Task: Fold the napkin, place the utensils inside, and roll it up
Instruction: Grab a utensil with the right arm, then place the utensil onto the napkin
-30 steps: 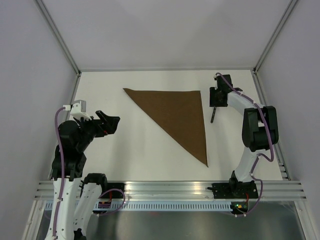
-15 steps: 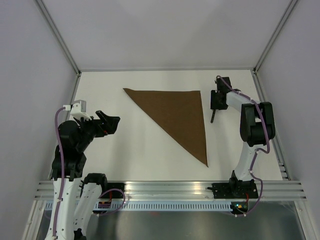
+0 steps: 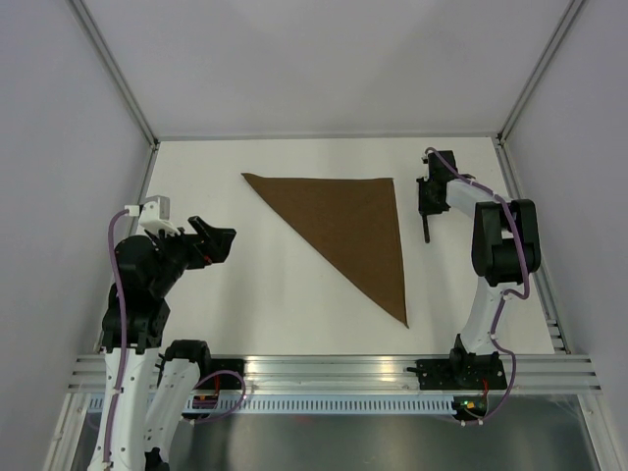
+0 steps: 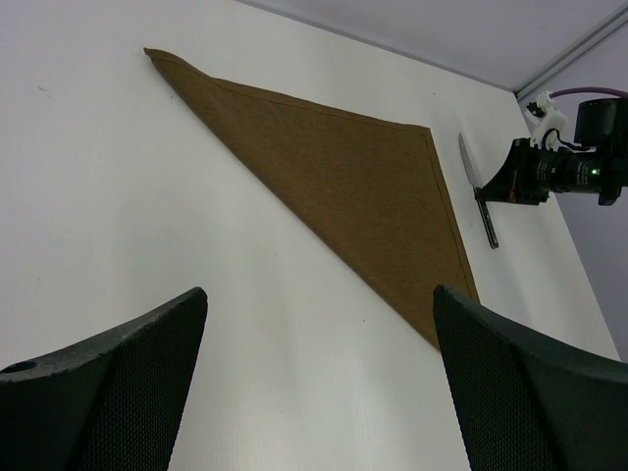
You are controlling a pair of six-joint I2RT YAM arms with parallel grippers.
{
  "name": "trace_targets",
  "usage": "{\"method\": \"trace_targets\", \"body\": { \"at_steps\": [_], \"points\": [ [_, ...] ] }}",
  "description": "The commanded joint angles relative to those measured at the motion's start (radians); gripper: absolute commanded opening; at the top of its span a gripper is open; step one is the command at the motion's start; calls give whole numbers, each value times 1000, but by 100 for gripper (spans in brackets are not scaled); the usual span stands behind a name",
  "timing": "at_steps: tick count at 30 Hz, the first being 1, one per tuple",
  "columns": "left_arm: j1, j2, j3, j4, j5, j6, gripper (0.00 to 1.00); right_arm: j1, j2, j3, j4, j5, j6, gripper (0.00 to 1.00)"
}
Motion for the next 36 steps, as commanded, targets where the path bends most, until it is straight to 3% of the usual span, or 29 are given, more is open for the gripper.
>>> {"method": "trace_targets", "body": {
  "at_steps": [1,16,27,36],
  "points": [
    [3,13,14,32,23,-49,99,-3,-21,-14,-54,-2,-47,0],
    [3,71,35,35,-16,-55,98,64,-206,140,-303,-201,-162,1],
    [3,109,113,14,-56,-69,98,371,-96,284,-361,-270,-87,0],
    [3,123,129,-9,-67,-68,98,561,33,353,-312,-206,-43,1]
  ]
}}
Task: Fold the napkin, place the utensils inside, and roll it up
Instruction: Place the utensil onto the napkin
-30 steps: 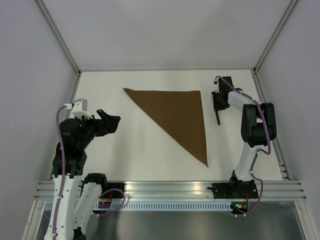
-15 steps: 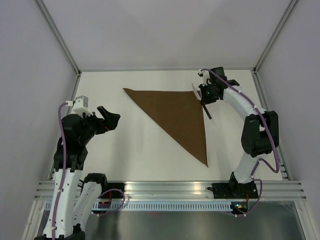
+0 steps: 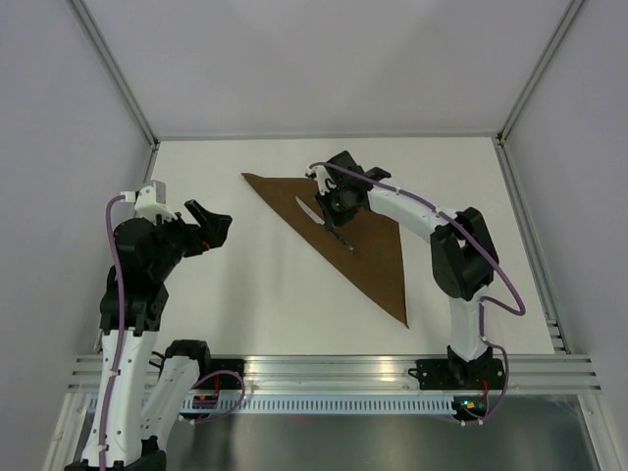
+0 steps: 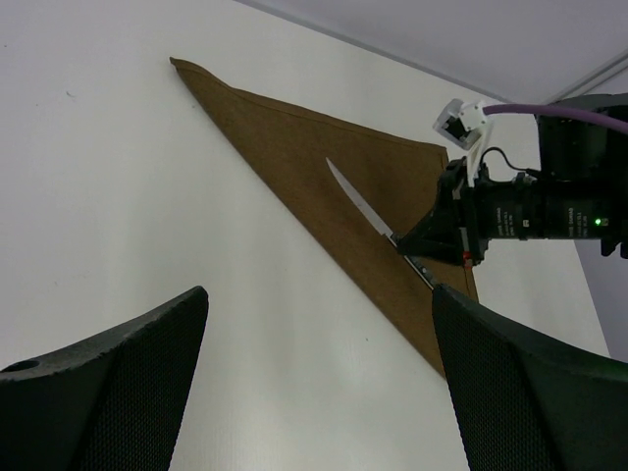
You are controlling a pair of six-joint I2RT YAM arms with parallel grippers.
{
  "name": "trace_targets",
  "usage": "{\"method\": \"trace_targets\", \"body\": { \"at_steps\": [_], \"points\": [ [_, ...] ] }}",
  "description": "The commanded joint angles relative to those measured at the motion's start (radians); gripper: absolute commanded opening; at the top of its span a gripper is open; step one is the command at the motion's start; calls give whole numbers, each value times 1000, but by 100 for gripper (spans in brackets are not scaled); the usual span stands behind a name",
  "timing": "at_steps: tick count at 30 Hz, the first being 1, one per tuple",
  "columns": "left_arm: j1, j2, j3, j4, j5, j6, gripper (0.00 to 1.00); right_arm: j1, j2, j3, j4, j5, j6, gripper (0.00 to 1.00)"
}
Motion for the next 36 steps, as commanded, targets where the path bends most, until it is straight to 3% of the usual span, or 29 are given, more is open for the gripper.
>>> {"method": "trace_targets", "body": {
  "at_steps": [1,21,36],
  "points": [
    [3,8,44,-9,-10,-45,98,37,35,44,5,54,39,0],
    [3,10,22,-9,-14,-36,98,68,132,-40,160,73,55,0],
    [4,2,11,-7,-11,-37,98,85,102,-49,167,90,57,0]
  ]
}}
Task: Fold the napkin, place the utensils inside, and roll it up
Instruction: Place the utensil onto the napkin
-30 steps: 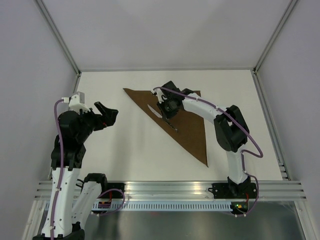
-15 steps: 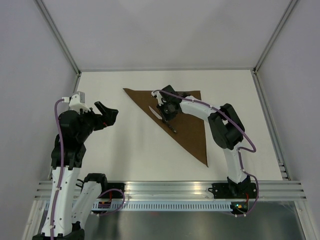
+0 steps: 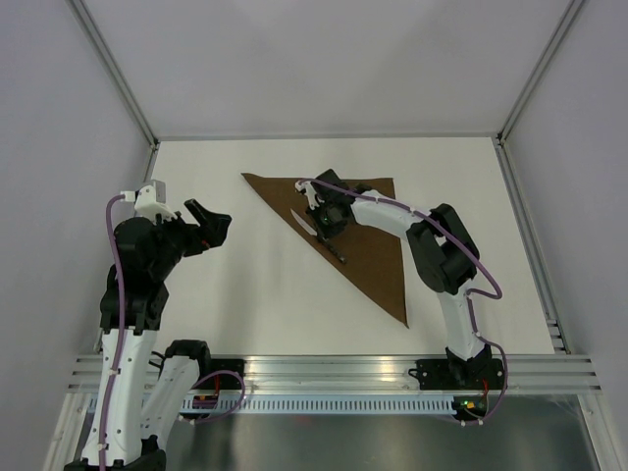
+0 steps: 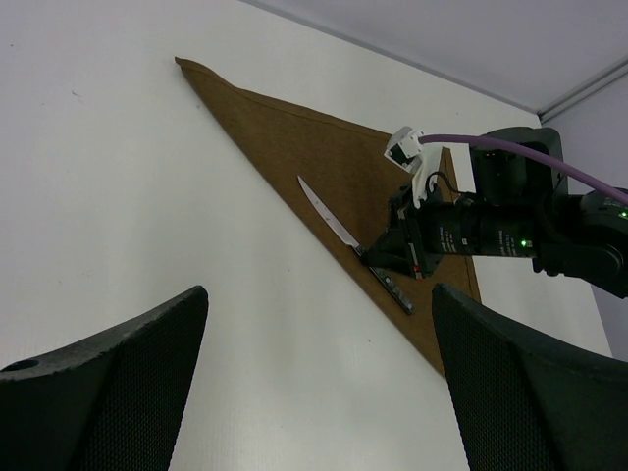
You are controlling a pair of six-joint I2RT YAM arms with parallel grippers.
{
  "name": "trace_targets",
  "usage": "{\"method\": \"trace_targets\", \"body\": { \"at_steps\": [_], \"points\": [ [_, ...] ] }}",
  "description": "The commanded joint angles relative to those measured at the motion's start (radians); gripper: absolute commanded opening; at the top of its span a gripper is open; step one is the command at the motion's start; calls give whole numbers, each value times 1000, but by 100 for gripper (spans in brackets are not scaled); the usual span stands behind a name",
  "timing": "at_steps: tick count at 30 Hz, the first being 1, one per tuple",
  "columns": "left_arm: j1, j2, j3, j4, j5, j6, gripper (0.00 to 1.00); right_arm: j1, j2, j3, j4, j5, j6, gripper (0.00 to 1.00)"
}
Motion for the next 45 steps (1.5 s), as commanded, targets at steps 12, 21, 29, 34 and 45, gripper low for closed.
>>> {"method": "trace_targets", "body": {
  "at_steps": [12,21,29,34,45],
  "points": [
    [3,-7,2,-5,0,-35,98,23,-31,4,15,25,27,0],
    [3,-4,-4,0,2,-37,98,28,-5,-1,21,22,24,1],
    [3,-2,-15,9,4,-38,98,29,4,-3,24,19,24,0],
    [3,2,-21,16,7,-38,98,29,16,-7,24,22,21,0],
    [3,4,-28,23,10,-37,98,29,15,-6,19,23,20,6]
  ]
}}
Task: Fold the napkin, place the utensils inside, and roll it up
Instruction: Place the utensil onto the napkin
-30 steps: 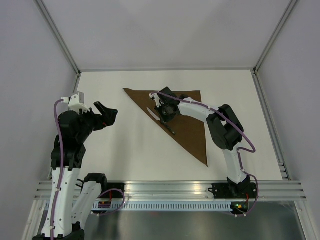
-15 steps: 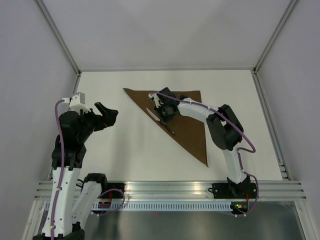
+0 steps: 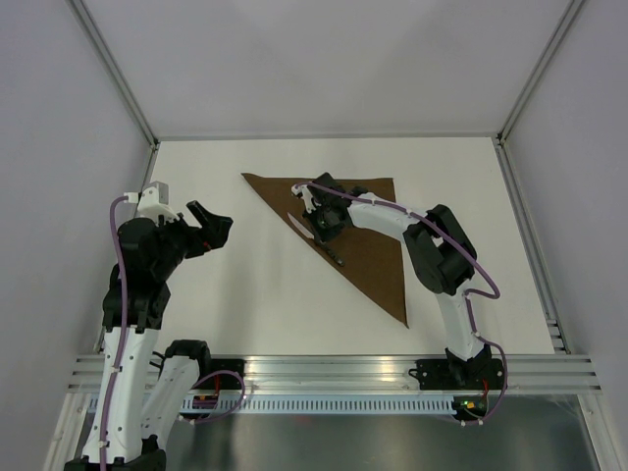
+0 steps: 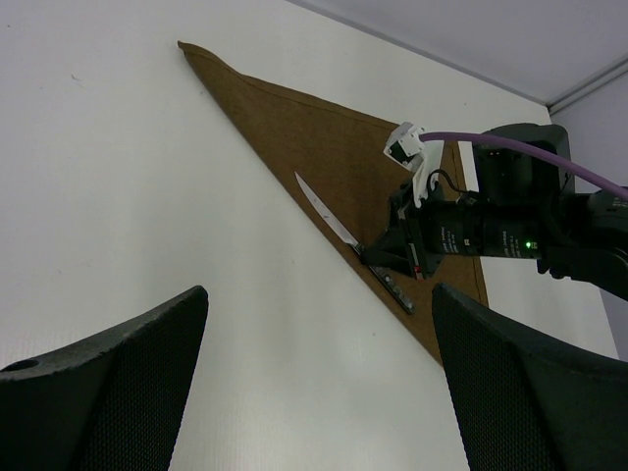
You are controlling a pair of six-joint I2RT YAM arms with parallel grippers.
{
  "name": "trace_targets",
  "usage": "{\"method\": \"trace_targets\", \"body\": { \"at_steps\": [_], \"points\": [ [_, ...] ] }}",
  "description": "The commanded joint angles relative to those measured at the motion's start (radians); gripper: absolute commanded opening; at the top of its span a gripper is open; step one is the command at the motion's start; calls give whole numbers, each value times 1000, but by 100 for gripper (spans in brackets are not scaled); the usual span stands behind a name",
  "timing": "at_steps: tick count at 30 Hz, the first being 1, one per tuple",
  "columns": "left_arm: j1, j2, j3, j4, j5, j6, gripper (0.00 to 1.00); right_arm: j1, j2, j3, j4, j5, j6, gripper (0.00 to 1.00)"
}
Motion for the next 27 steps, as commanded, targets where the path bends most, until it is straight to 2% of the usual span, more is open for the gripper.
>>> {"method": "trace_targets", "body": {
  "at_steps": [1,4,9,10,13,17,20,23,24,27],
  "points": [
    [3,3,-2,23,9,-37,98,5,9,-2,12,21,16,9],
    [3,6,-4,25,11,-35,98,5,5,1,9,18,13,15],
    [3,6,-5,31,15,-34,99,5,-5,7,1,11,15,32],
    [3,6,-5,34,15,-32,99,5,-9,15,-5,8,13,38],
    [3,9,-2,40,19,-29,100,4,-24,33,-14,1,15,45],
    [3,17,5,49,29,-23,100,4,-54,67,-37,-18,18,49],
    [3,23,-2,103,90,-18,99,-4,-92,125,-73,-22,16,51],
    [-8,20,-54,255,183,-27,95,-45,-144,187,-106,-39,23,52],
    [-23,23,-65,284,186,-27,94,-65,-176,208,-116,-56,24,53],
    [-175,43,-94,384,82,20,93,-181,-244,199,-136,-125,41,53]
  ]
}}
